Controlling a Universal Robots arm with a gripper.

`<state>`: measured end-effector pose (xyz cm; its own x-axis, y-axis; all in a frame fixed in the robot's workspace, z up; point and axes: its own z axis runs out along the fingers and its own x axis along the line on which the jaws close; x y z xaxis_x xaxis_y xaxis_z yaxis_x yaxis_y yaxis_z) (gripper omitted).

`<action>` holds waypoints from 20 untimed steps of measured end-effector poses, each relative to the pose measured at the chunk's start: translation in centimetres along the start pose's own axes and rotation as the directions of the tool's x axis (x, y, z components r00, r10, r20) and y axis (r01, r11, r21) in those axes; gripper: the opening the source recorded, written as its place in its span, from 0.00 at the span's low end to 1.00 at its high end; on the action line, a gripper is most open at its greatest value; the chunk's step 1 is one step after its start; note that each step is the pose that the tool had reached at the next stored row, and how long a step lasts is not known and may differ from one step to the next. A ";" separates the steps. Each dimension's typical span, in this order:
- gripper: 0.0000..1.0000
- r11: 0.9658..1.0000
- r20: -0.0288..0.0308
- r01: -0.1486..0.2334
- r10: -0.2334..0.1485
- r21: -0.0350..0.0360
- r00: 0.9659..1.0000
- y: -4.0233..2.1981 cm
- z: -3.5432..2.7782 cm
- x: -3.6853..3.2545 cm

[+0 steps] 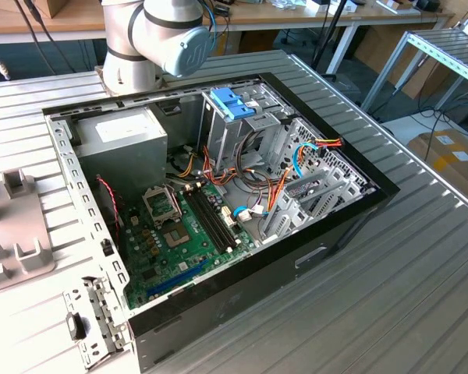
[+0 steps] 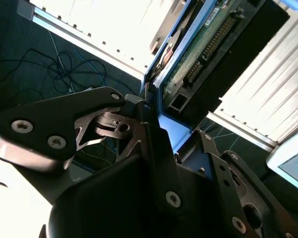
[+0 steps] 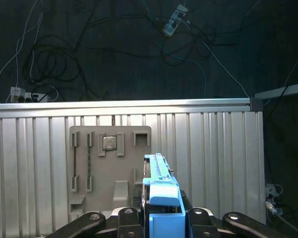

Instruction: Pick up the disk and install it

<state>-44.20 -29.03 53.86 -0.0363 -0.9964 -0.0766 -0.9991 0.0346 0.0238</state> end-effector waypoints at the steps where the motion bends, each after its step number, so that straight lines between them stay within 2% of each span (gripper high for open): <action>1: 0.37 1.000 -0.001 0.000 0.000 0.000 1.000 -0.07 0.00 0.00; 8: 0.37 1.000 -0.006 0.000 0.000 0.000 1.000 -0.31 0.01 -0.01; 20: 0.37 1.000 -0.019 0.000 0.000 0.001 1.000 -0.77 0.02 -0.02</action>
<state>-43.44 -29.03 53.82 -0.0363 -0.9977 -0.0573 -0.9991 0.0350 0.0231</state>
